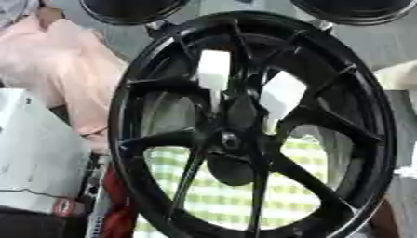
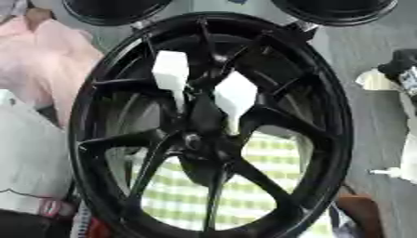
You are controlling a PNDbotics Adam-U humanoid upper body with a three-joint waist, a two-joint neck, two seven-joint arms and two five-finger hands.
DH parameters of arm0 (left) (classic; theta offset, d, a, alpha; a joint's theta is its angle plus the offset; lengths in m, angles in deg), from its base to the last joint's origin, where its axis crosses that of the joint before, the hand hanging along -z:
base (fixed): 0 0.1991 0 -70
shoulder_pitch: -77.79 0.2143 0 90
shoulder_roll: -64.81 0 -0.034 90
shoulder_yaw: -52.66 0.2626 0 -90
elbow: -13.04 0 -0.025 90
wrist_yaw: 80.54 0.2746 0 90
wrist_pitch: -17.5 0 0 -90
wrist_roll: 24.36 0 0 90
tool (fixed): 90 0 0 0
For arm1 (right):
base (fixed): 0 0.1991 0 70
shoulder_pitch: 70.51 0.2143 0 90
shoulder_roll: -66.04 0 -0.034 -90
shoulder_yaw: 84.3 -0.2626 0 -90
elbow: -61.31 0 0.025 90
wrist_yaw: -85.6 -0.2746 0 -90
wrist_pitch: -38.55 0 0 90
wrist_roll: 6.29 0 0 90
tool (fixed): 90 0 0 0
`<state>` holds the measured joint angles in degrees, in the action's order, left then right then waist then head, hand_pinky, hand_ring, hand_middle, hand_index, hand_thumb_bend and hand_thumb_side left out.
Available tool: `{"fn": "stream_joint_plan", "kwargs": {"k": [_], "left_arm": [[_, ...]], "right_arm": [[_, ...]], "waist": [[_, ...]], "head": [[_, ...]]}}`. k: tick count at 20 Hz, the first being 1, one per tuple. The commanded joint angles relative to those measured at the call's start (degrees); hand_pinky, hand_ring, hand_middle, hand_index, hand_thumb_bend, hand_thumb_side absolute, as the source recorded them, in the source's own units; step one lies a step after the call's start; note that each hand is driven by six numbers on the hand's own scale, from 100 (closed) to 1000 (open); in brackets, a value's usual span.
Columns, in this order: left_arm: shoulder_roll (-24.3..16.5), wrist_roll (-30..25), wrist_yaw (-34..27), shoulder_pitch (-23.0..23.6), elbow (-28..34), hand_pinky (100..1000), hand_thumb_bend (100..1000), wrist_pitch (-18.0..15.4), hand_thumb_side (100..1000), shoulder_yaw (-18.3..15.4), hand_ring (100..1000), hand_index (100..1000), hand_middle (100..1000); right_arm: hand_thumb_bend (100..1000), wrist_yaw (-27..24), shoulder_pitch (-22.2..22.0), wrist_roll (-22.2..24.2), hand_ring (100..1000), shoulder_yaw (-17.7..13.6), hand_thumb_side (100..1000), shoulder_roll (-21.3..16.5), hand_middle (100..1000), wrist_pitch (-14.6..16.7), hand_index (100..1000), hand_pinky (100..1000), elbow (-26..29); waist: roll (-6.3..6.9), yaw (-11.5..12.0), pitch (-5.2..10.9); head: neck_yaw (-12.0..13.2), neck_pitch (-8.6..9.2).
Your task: Pull the pin out of the wheel hub.
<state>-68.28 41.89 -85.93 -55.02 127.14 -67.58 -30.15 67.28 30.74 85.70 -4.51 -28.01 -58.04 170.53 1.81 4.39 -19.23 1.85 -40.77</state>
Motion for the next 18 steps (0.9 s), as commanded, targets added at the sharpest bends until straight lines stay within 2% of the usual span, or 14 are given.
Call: {"fn": "stream_joint_plan", "kwargs": {"k": [1,6,11,16,18], "left_arm": [[-4.7,-0.6,0.9,1.2,0.5,893,100,-1.9,688,0.4,839,885,790],[-7.6,-1.8,0.2,4.3,0.5,888,100,-5.3,707,1.0,837,884,792],[-9.6,-6.2,-1.3,5.5,0.5,877,100,-9.3,732,2.6,835,883,794],[-9.7,-12.5,-0.1,4.7,0.5,870,100,-15.6,730,4.7,839,888,794],[-9.4,-14.5,0.7,3.9,0.5,866,100,-19.2,686,5.2,843,892,797]], "right_arm": [[259,-0.3,0.3,-0.1,740,-0.2,357,-1.7,570,-0.1,675,898,1.4],[259,-0.1,0.2,-0.1,739,-0.2,357,-2.0,569,-0.1,674,898,1.5],[259,0.1,0.1,-0.2,739,-0.2,359,-2.4,569,-0.1,674,898,1.5],[259,0.2,0.1,0.0,739,0.0,361,-2.4,569,-0.1,674,897,1.5],[258,0.2,0.2,0.1,739,0.1,361,-2.4,569,0.0,674,897,1.5]], "waist": [[0.1,0.1,1.64],[0.34,0.5,1.78],[0.56,0.4,1.64],[0.64,-0.2,1.45],[0.63,-0.3,1.44]], "head": [[-0.2,-0.16],[-0.4,-0.48],[-0.6,-0.76],[-0.5,-0.65],[-0.4,-0.47]]}}
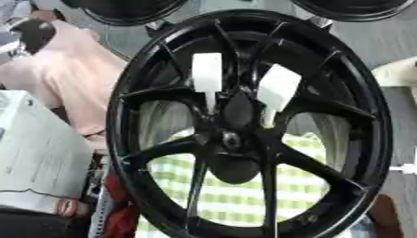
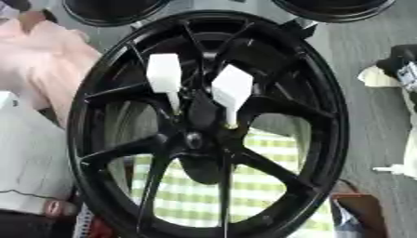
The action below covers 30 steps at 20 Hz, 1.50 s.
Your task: Pull the pin out of the wheel hub.
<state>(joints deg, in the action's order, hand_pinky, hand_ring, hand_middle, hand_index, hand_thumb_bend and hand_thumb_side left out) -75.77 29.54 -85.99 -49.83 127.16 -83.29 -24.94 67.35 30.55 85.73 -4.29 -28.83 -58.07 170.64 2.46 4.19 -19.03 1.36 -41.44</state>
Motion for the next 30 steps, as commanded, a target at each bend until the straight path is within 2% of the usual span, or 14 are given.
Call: {"fn": "stream_joint_plan", "kwargs": {"k": [1,3,5,8,12,20,24,26,30], "left_arm": [[-1.7,-2.9,1.1,-1.6,0.5,862,100,-5.8,675,0.3,841,894,797],[-1.4,-4.0,1.9,-2.2,0.5,859,100,-11.0,649,0.9,845,895,802],[-0.9,-4.5,2.3,-3.0,0.5,858,100,-14.9,636,1.6,844,893,806],[0.3,-5.2,1.2,-4.9,0.5,856,100,-17.3,627,2.7,840,891,804],[2.7,-6.3,0.5,-8.9,0.5,855,100,-16.7,607,4.4,839,891,803],[7.1,-9.5,-0.1,-15.9,0.5,874,100,-12.7,586,8.2,864,906,822],[9.9,-10.7,0.2,-19.1,0.5,890,100,-11.1,508,10.2,880,911,830],[11.1,-11.7,0.7,-20.2,0.5,896,100,-10.6,440,11.3,884,913,834],[12.7,-13.6,2.1,-21.5,0.5,895,142,-10.0,334,12.9,885,913,832]], "right_arm": [[259,0.1,0.4,0.1,739,-0.1,361,-1.6,569,0.0,674,897,1.4],[259,0.1,0.4,0.2,739,0.0,361,-1.6,568,0.0,674,897,1.3],[259,0.1,0.5,0.3,739,0.1,361,-1.5,568,-0.1,674,897,1.3],[260,0.0,0.5,0.5,739,0.2,361,-1.5,568,-0.1,674,897,1.2],[260,0.0,0.5,0.7,739,0.4,361,-1.4,568,-0.1,674,897,1.2],[260,-0.1,0.6,1.1,739,0.8,364,-1.2,568,-0.2,674,898,1.0],[260,-0.1,0.7,1.4,739,1.0,365,-1.1,568,-0.3,674,898,1.0],[260,-0.1,0.8,1.5,739,1.0,366,-1.0,568,-0.3,674,898,1.0],[261,-0.1,1.0,1.6,739,1.1,367,-0.8,567,-0.4,674,898,1.0]], "waist": [[-0.04,-0.2,1.21],[-0.06,-0.3,1.18],[-0.06,-0.5,1.17],[-0.11,-0.7,1.24],[-0.22,-1.1,1.4],[-0.29,-1.7,1.36],[-0.32,-2.3,1.2],[-0.33,-2.6,1.02],[-0.24,-3.0,0.62]], "head": [[0.1,0.3],[0.2,0.45],[0.4,0.47],[0.9,0.56],[1.4,0.65],[2.4,0.81],[3.0,0.91],[3.4,0.94],[3.8,0.92]]}}
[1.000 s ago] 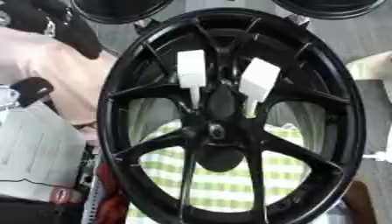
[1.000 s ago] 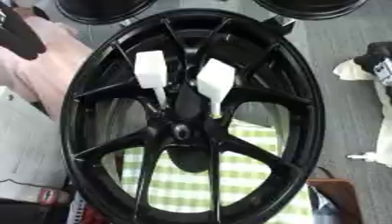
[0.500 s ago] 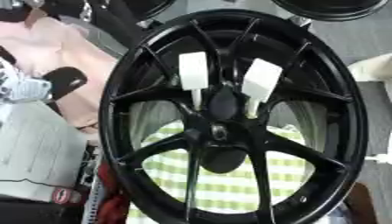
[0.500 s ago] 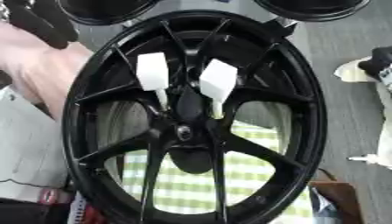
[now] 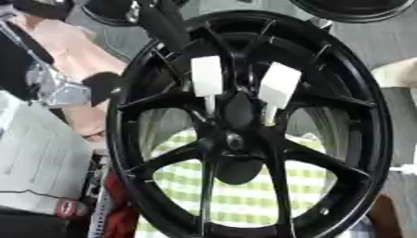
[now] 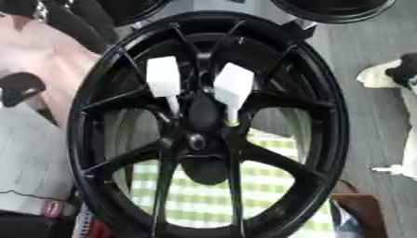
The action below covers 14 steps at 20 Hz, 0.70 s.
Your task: Pull the pin out of the wheel hub.
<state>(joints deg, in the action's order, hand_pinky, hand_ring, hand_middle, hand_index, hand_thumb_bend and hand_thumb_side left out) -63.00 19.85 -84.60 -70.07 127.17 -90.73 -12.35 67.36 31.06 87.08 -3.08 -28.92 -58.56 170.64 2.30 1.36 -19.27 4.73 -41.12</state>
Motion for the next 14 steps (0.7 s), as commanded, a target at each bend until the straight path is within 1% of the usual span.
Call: {"fn": "stream_joint_plan", "kwargs": {"k": [1,3,7,9,11,13,14], "left_arm": [[0.3,-4.2,0.9,-1.6,0.5,895,146,-2.4,312,0.5,883,912,830],[1.0,-4.4,1.2,-2.1,0.5,893,145,-2.1,245,0.8,880,908,825],[2.0,-4.8,2.0,-2.9,0.3,894,178,-1.8,180,1.1,884,907,827],[2.5,-5.2,2.7,-3.2,-0.3,898,213,-1.9,159,1.2,888,907,834],[2.9,-5.8,3.4,-3.5,-1.1,900,241,-2.1,165,1.3,889,907,831],[3.4,-6.1,4.3,-3.8,-2.1,902,249,-2.3,151,1.5,889,906,829],[3.7,-6.1,4.7,-3.9,-2.6,902,246,-2.5,127,1.6,889,899,827]], "right_arm": [[261,-0.1,0.5,0.3,739,-0.1,367,-0.6,567,0.1,674,898,1.0],[261,-0.1,0.6,0.4,739,0.0,367,-0.5,567,0.0,674,898,1.0],[262,0.0,0.7,0.6,738,0.0,369,-0.4,567,-0.1,673,899,0.9],[261,0.0,0.7,0.6,738,0.1,370,-0.3,567,-0.1,674,899,0.9],[262,0.0,0.8,0.7,738,0.1,370,-0.2,567,-0.1,674,899,0.9],[262,0.0,0.8,0.8,738,0.1,371,-0.1,567,-0.2,673,899,0.9],[262,0.0,0.9,0.8,738,0.1,371,0.0,567,-0.2,673,899,0.9]], "waist": [[-0.05,-0.2,0.79],[0.01,-0.4,0.68],[0.11,-0.8,0.44],[0.15,-0.9,0.33],[0.18,-1.0,0.22],[0.21,-1.2,0.08],[0.21,-1.3,-0.01]], "head": [[0.4,0.62],[0.6,0.65],[1.0,0.77],[1.0,0.89],[1.1,0.99],[1.2,1.11],[1.3,1.18]]}}
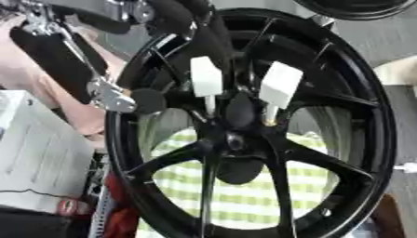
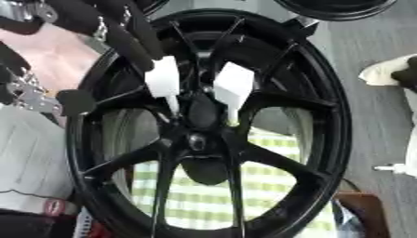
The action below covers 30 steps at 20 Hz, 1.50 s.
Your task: Pull the pin out of the wheel hub.
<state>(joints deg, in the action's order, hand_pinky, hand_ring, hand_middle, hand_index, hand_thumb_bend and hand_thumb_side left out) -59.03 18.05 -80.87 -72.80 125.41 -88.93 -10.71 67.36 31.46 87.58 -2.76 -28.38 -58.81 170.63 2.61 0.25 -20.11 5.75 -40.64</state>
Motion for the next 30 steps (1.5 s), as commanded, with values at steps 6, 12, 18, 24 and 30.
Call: {"fn": "stream_joint_plan", "kwargs": {"k": [6,12,18,24,30], "left_arm": [[0.8,-4.4,4.0,-1.4,-3.2,899,249,-6.3,100,0.6,893,878,835],[1.3,-4.4,5.8,-0.9,-4.9,888,229,-8.1,100,1.6,885,872,831],[1.5,-4.4,7.0,-0.3,-6.0,881,233,-9.4,100,2.2,883,869,834],[1.6,-4.4,8.5,0.3,-6.8,876,246,-10.6,100,2.4,884,869,839],[2.3,-4.4,8.8,-0.2,-7.3,872,258,-11.4,100,2.0,882,875,850]], "right_arm": [[262,0.1,0.6,0.5,738,-0.1,374,-0.2,566,0.0,673,899,0.9],[261,0.1,0.8,0.6,738,-0.1,376,0.0,566,0.0,673,900,1.0],[260,0.1,0.9,0.7,738,-0.1,378,0.2,566,0.1,673,900,1.1],[260,0.1,1.0,0.7,738,-0.1,379,0.4,566,0.1,673,901,1.1],[261,0.1,1.0,0.9,737,0.0,380,0.6,566,0.0,673,901,1.1]], "waist": [[-0.16,-0.7,0.19],[-0.37,-1.1,-0.48],[-0.57,-1.3,-1.01],[-0.67,-1.4,-1.34],[-0.81,-1.5,-1.54]], "head": [[0.9,0.99],[1.4,1.15],[1.8,1.29],[2.0,1.44],[2.3,1.71]]}}
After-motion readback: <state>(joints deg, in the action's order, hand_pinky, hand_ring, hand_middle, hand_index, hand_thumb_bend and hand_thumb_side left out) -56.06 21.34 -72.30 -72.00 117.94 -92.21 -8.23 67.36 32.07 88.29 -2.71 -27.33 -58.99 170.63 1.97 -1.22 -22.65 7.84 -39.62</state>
